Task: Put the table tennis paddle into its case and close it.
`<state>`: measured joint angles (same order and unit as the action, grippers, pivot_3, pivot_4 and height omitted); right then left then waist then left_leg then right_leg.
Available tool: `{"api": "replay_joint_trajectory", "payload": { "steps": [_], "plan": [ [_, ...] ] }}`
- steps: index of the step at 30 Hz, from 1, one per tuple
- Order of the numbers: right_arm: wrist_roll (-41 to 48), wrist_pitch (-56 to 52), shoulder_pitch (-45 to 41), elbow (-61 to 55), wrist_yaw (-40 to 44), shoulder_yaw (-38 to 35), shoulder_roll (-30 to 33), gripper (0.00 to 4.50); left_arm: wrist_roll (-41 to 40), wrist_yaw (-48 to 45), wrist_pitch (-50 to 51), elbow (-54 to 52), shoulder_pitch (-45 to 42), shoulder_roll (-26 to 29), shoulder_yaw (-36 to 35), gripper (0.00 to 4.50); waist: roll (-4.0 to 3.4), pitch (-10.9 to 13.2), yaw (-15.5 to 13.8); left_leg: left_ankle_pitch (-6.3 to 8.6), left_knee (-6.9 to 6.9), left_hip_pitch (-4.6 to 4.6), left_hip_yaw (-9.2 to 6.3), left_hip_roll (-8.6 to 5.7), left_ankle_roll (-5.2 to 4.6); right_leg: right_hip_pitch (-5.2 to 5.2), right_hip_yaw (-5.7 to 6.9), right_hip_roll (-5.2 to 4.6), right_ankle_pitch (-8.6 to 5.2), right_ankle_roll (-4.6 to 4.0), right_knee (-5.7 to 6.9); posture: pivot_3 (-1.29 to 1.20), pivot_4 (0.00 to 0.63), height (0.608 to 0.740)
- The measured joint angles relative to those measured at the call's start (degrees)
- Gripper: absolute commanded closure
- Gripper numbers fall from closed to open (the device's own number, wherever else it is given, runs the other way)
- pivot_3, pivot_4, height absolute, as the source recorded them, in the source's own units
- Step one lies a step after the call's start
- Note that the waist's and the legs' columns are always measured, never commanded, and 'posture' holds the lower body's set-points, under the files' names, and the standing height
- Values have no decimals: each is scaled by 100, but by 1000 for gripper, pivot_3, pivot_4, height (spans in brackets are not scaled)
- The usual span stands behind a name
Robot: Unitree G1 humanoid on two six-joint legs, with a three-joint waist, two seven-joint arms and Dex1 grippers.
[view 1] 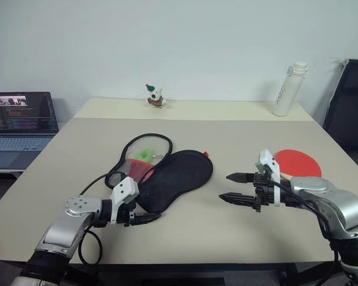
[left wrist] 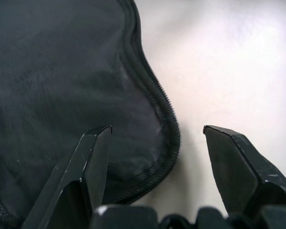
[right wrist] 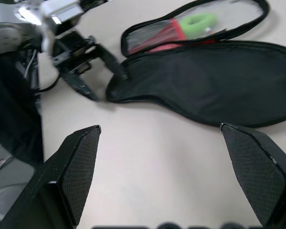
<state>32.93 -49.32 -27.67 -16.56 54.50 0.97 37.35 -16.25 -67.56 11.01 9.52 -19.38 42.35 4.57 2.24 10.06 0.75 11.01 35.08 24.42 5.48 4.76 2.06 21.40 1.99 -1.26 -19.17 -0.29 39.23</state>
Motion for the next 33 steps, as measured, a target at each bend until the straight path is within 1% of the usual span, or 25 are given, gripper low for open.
{"api": "replay_joint_trajectory", "payload": {
  "steps": [2, 3, 4, 6, 7, 10, 11, 12, 14, 19, 22, 25, 28, 33],
  "plan": [
    [2, 6, 0, 0, -46, 0, -1, 74, 134, -65, -152, 159, -24, -15, 102, 1145, 0, 0, 5, 0, 0, 0, 0, -1, 0, 0, 0, 0, 0, 0, 1, 0, 150, 740],
    [2, 10, 3, 1, -77, 0, -3, 0, 189, -64, -241, 222, -35, -40, 128, 1535, -1, 0, 4, 0, 1, 0, 0, -1, 0, 1, 0, 0, 0, 0, 1, 0, 150, 740],
    [1, 14, 3, 3, -101, 0, -6, 0, 237, -63, -329, 272, -68, -87, 142, 1750, -1, -1, -7, 0, 2, 0, -1, 0, 0, 0, 1, 0, 0, 0, 2, 0, 150, 740],
    [1, 20, 7, 3, -122, 0, -15, 0, 282, -63, -434, 322, -90, -152, 183, 2450, -2, -1, -15, 0, 5, 0, 0, 0, 0, 0, 0, 0, 0, 0, 6, 0, 150, 740],
    [1, 24, 12, 3, -146, 0, -19, 0, 294, -67, -507, 360, -92, -189, 190, 2876, -2, -2, -16, 0, 7, 0, 0, 1, 0, 0, -1, 0, 0, 0, 8, 0, 150, 740],
    [1, 26, 39, 3, -213, 0, -21, 0, 309, -76, -545, 378, -94, -242, 208, 3921, -4, -3, -17, 0, 10, -1, -1, 1, 0, 0, -1, 0, 0, 0, 16, 0, 150, 740],
    [1, 26, 49, 3, -225, 0, -21, 0, 304, -67, -526, 359, -95, -271, 203, 4331, -6, -4, -17, 0, 12, -1, -1, 1, 0, 0, -1, 0, 0, 0, 19, 0, 150, 740],
    [2, 27, 59, 3, -232, 0, -21, 0, 296, -55, -505, 334, -95, -290, 191, 4453, -8, -5, -18, 0, 12, -2, -2, 1, -1, 0, -1, 0, 0, 0, 21, 0, 150, 740],
    [2, 27, 77, 3, -265, -7, -21, 0, 270, -8, -321, 191, -79, -368, 179, 4453, -11, -7, -29, -1, 13, -2, -3, -1, -1, 0, -1, 0, 0, 0, 25, 0, 150, 740],
    [5, 29, 77, 4, -337, -52, -21, 0, -68, 426, 534, -463, -50, -861, 175, 4453, -11, -7, -58, 0, 45, 7, -17, -1, -2, -1, 2, -1, -1, 1, 42, 0, 150, 740],
    [15, 36, 69, 81, -326, -158, 15, 0, -50, 856, 903, -539, -320, -1211, 198, 4453, -10, -6, -63, 1, 78, 15, -29, -8, -4, -2, 8, 4, -1, 2, 64, 0, 150, 740],
    [-4, 98, 35, 200, -281, -193, 79, 0, 114, 1333, 1077, -322, -883, -1708, 300, 4453, -10, -7, -74, 4, 96, 19, -42, -16, -11, -7, 14, 12, 2, 7, 76, 0, 150, 740],
    [-13, 158, -7, 291, -202, -191, 119, 0, 321, 1677, 1078, 147, -1366, -2114, 419, 4453, -11, -7, -68, 2, 98, 18, -43, -21, -14, -8, 14, 18, 6, 12, 76, 0, 150, 740],
    [-25, 229, -9, 360, -146, -190, 241, 0, 593, 1876, 966, 668, -1516, -2364, 569, 4453, -11, -7, -34, 1, 94, 21, -33, -18, -12, 1, 3, 19, 5, 11, 72, 0, 150, 740]
  ]
}}
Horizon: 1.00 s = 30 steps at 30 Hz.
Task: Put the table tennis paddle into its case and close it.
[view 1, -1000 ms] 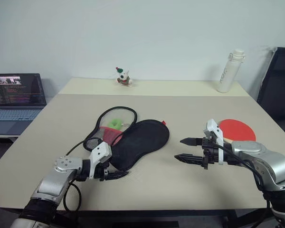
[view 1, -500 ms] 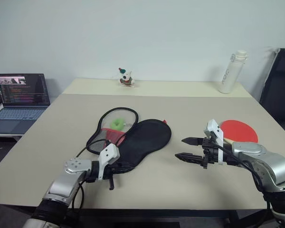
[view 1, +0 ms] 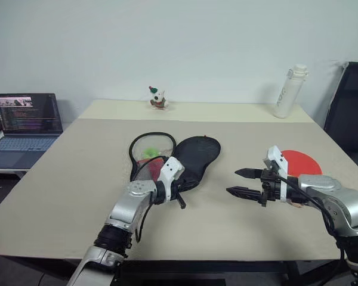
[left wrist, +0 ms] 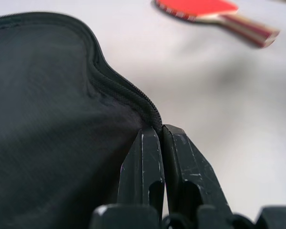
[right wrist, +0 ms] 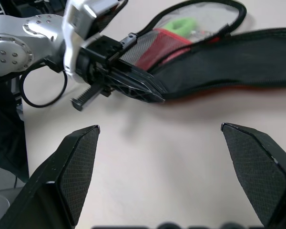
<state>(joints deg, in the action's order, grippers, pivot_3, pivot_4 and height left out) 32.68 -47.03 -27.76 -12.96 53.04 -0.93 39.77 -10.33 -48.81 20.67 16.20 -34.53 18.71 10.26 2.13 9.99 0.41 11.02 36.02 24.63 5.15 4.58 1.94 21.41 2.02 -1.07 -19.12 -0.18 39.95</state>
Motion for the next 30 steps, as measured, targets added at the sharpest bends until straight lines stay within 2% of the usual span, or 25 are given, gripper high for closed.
{"api": "replay_joint_trajectory", "payload": {
  "steps": [2, 5, 10, 13, 16, 23, 30],
  "plan": [
    [-1, 18, -8, 28, 32, 11, 15, 0, 29, -49, -3, 8, 15, 6, 58, 4453, 0, 0, -6, -2, -1, 3, -3, 1, 3, 1, 0, 1, -1, -1, -1, 0, 150, 740],
    [-5, 35, -28, 47, 63, 60, 19, 0, 24, -135, 22, -49, 126, 93, 63, 3684, 0, 0, -4, -2, 0, 3, -1, 2, 3, 0, -5, 0, -1, -1, -3, 0, 150, 740],
    [-75, 48, -223, 255, 8, 209, -105, 0, -48, -197, 116, -534, 481, 380, -12, 1899, -1, 0, -2, 0, 2, 3, -4, 8, 1, 0, -5, -2, -1, -1, 1, 0, 150, 740],
    [-220, 77, -417, 448, -86, 291, -238, 0, -335, -229, 250, -1109, 708, 585, -345, 788, -1, 0, 0, -1, 1, 3, -5, 11, 1, -1, -5, -3, -1, -1, 1, 0, 150, 740],
    [-332, 76, -656, 714, -257, 372, -464, 0, -897, -436, 565, -1723, 1261, 999, -915, 788, -4, 1, 76, -7, -2, 2, -2, 25, 13, 1, -8, -5, -1, -2, 0, 0, 150, 740],
    [-677, -487, -1328, 1765, -1446, 481, -1670, 0, -1597, -430, 858, -2218, 2166, 1827, -2300, 788, -4, 2, 132, -3, -3, 2, -4, 28, 7, 2, -5, -11, -1, -2, 4, 0, 150, 740],
    [-1111, -578, -1859, 3015, -2454, 453, -2626, 0, -1847, -355, 935, -2518, 2557, 2180, -2830, 788, -4, 2, 89, 0, -5, 8, -5, 23, 2, 1, -2, -19, -1, -2, 1, 0, 150, 740]
  ]
}}
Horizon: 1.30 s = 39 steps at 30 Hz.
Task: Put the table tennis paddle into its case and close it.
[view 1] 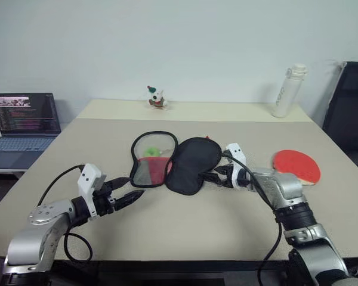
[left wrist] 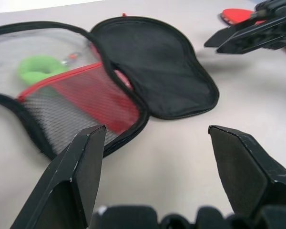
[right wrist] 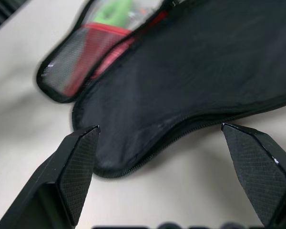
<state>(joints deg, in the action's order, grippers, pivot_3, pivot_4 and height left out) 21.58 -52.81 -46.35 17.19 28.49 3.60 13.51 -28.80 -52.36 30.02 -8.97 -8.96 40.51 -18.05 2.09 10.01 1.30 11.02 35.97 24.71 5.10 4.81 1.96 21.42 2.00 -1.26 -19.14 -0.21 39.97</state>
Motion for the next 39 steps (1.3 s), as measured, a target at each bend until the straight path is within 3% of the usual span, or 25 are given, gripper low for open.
{"api": "replay_joint_trajectory", "payload": {
  "steps": [11, 14, 18, 25, 39],
  "plan": [
    [-393, 431, -333, 915, -361, -21, -1004, 0, -39, 213, 29, -131, -8, 22, -11, 788, 0, 0, 65, 0, -12, 0, 2, 7, 1, 12, -6, 7, 0, 0, 4, 0, 150, 740],
    [-387, 560, -471, 970, -371, -26, -1327, 553, -38, 227, 43, -131, -69, 22, 24, 742, 0, 0, 61, 0, -14, 1, 3, 6, 1, 14, -6, 6, 0, 0, 3, 0, 150, 740],
    [-464, 782, -588, 1092, -441, -15, -1491, 1990, -30, 220, 39, -128, -163, 22, 140, 742, 0, 0, 35, 0, -13, 3, 2, 1, 1, 12, -3, 0, 0, 0, 2, 0, 150, 740],
    [-461, 766, -640, 1471, -561, -252, -1215, 4469, -7, 152, -20, -42, -436, 91, 287, 742, 0, 0, 37, 0, -14, 4, 2, 1, 1, 12, -1, 0, 0, -1, 2, 0, 150, 740],
    [-327, -169, -670, 1579, -146, -690, -92, 4469, 108, -120, -181, 71, -997, 80, 1026, 742, 0, 0, 36, 1, -16, 5, 4, -1, 0, 15, -6, 1, 0, -1, -1, 0, 150, 740]
  ]
}}
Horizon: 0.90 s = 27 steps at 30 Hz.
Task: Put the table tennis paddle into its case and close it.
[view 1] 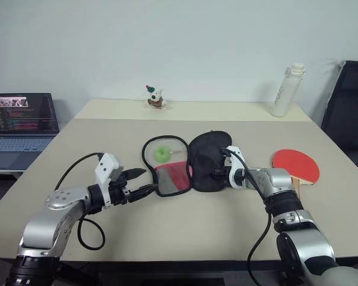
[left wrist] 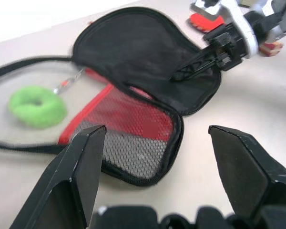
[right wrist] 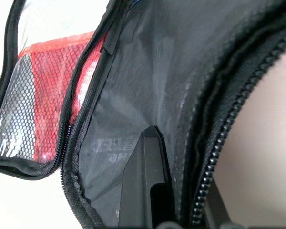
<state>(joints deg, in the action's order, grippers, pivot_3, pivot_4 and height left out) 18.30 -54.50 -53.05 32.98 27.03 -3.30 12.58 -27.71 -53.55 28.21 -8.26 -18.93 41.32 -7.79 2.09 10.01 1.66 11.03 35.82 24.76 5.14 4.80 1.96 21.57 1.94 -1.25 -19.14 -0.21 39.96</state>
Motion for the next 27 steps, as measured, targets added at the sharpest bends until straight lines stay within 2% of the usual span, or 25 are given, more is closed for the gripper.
{"api": "replay_joint_trajectory", "payload": {
  "steps": [8, 13, 17, 22, 27],
  "plan": [
    [-118, 44, -30, 222, 256, 4, 599, 4469, 147, -229, -225, 459, -370, -29, 315, 742, -1, 1, 0, 0, 0, 2, 2, -1, 0, 1, -2, 0, 0, 0, -4, 0, 150, 740],
    [-143, 50, -35, 291, 300, 11, 653, 4469, 148, -262, -260, 464, -392, -112, 340, 742, -1, 1, 1, 0, 0, 2, 3, -1, 0, 2, -5, 1, 0, 0, -4, 0, 150, 740],
    [-211, 232, -115, 476, 215, 12, 610, 3626, 149, -284, -260, 463, -389, -153, 363, 742, -1, 1, 3, 0, 1, 2, 3, -1, 0, 2, -5, 1, 0, 0, -3, 0, 150, 740],
    [-684, 894, -195, 665, 65, 311, 762, 1942, 146, -256, -259, 452, -372, -196, 363, 742, -1, 1, -9, 0, 2, 2, 2, -3, 0, 2, -4, 1, 0, 1, -3, 0, 150, 740],
    [-1211, 1398, -94, 633, 207, 670, 1299, 143, 179, -220, -259, 432, -241, -209, 365, 742, -4, 3, -16, -1, 2, 5, 4, -4, 1, 4, -7, -1, -1, 2, -6, 0, 150, 740]
  ]
}}
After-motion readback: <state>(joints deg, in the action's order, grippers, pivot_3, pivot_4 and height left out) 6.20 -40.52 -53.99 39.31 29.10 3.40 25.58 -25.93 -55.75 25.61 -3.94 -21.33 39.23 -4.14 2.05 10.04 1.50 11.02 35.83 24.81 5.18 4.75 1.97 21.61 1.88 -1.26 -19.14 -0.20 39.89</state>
